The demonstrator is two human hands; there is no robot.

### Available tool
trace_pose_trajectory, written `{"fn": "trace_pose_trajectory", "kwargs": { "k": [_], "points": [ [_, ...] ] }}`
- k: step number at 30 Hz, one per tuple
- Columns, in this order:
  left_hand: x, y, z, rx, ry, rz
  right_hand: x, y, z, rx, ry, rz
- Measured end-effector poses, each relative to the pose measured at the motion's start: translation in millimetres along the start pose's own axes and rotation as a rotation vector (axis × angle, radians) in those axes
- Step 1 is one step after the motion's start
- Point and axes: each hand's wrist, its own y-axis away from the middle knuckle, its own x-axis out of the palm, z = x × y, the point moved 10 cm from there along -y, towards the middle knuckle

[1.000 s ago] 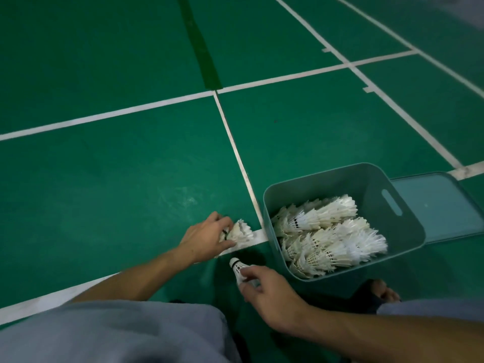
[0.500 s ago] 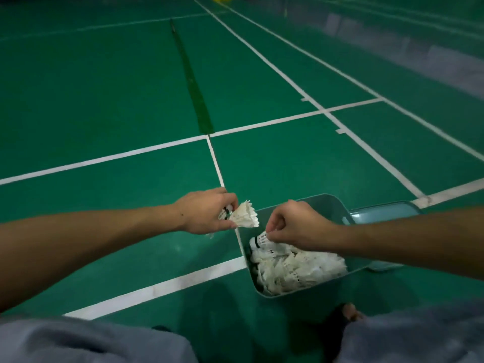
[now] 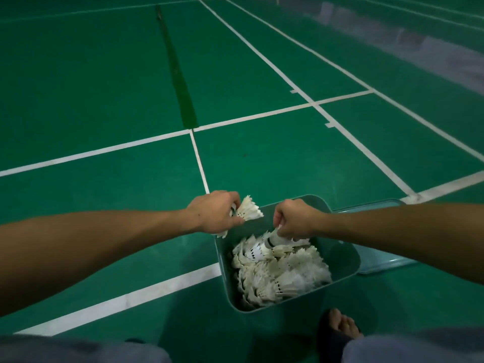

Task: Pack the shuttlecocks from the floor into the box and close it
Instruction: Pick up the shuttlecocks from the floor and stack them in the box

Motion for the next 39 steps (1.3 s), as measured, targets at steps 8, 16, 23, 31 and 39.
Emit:
{"fn": "trace_pose_trajectory", "kwargs": {
  "k": [8,16,23,31,39],
  "points": [
    [-11,-9,39,-0.170,0.158,-0.205,27,-57,37,-0.158,-0.014,-0.152],
    [-5,-1,66,-0.235,0.214,-0.235,78,-78,36,-0.221,-0.012,-0.133],
    [1,12,79,-0.262,0.222,-0.240,82,-78,73,-0.475,0.200,-0.164],
    [1,18,81,-0.255,0.207,-0.252,86,-60,87,-0.560,0.323,-0.207],
    [4,16,75,-0.223,0.200,-0.232,110,-100,40,-0.159,0.057,-0.011]
  ]
}}
